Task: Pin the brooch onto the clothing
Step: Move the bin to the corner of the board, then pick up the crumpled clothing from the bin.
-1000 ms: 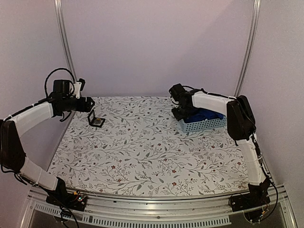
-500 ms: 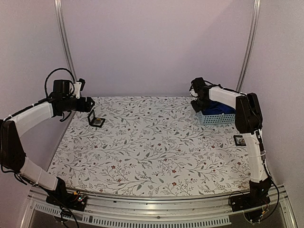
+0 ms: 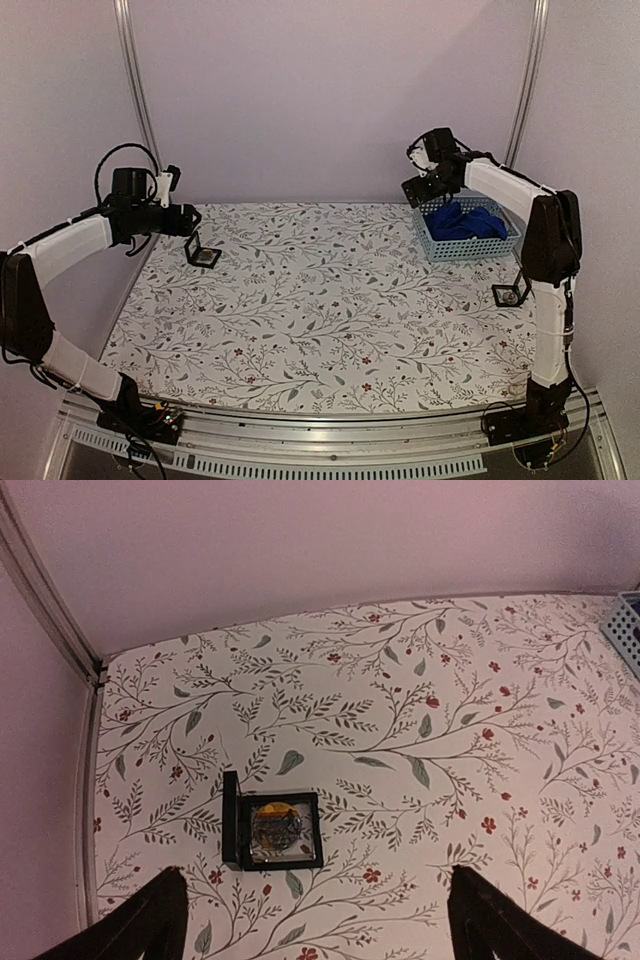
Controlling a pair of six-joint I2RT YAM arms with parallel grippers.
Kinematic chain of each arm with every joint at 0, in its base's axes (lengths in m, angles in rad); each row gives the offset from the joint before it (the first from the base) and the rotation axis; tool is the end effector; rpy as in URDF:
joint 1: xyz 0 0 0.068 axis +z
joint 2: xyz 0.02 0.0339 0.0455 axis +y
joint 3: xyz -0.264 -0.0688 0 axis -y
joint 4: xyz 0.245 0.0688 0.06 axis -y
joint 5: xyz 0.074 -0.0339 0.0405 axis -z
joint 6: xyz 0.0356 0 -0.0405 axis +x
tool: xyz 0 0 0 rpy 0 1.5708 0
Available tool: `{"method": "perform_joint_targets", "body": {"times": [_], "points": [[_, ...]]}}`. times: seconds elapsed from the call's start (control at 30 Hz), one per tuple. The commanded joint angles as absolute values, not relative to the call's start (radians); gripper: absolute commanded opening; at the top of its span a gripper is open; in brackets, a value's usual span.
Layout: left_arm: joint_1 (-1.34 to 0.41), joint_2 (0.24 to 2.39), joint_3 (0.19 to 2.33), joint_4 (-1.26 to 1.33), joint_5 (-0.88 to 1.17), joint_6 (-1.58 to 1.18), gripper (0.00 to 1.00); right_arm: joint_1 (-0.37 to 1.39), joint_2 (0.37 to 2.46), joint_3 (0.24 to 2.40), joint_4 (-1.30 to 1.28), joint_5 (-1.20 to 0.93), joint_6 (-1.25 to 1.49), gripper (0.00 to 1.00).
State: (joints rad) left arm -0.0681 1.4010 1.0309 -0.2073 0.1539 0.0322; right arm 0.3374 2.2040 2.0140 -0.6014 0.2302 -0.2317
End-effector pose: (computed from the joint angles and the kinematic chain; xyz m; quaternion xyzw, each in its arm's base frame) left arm 0.3159 -0.0270 0.2814 0.0805 0.8736 -0.0761 0.4738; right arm 0.4788 0.1593 0.2617 -0.2161 0.8942 -0.0862 0.3825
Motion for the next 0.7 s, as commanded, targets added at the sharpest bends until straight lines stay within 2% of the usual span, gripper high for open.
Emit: {"method": "perform_joint_targets", "body": {"times": [0.0, 0.1, 0.43, 0.5, 0.57, 0.67], "points": [[-0.080, 1.401, 1.017, -0.206, 0.166, 0.028, 0.90, 0.240, 2.092, 1.972, -0.554, 0.342, -0.089, 0.99], [-0.081, 1.398, 1.013, -0.204, 0.164, 0.027, 0.90, 0.183, 2.151, 1.985, -0.656, 0.351, -0.020, 0.99], [-0.084, 1.399, 1.011, -0.204, 0.160, 0.029, 0.90, 0.121, 2.385, 2.009, -0.824, 0.189, 0.011, 0.98], [-0.086, 1.399, 1.011, -0.205, 0.157, 0.029, 0.90, 0.106, 2.418, 2.028, -0.824, 0.167, 0.023, 0.85], [-0.087, 1.399, 1.011, -0.205, 0.156, 0.029, 0.90, 0.091, 2.442, 2.055, -0.821, 0.163, 0.017, 0.57], [-0.088, 1.399, 1.012, -0.206, 0.157, 0.029, 0.90, 0.065, 2.478, 2.101, -0.802, 0.150, 0.011, 0.31]]}}
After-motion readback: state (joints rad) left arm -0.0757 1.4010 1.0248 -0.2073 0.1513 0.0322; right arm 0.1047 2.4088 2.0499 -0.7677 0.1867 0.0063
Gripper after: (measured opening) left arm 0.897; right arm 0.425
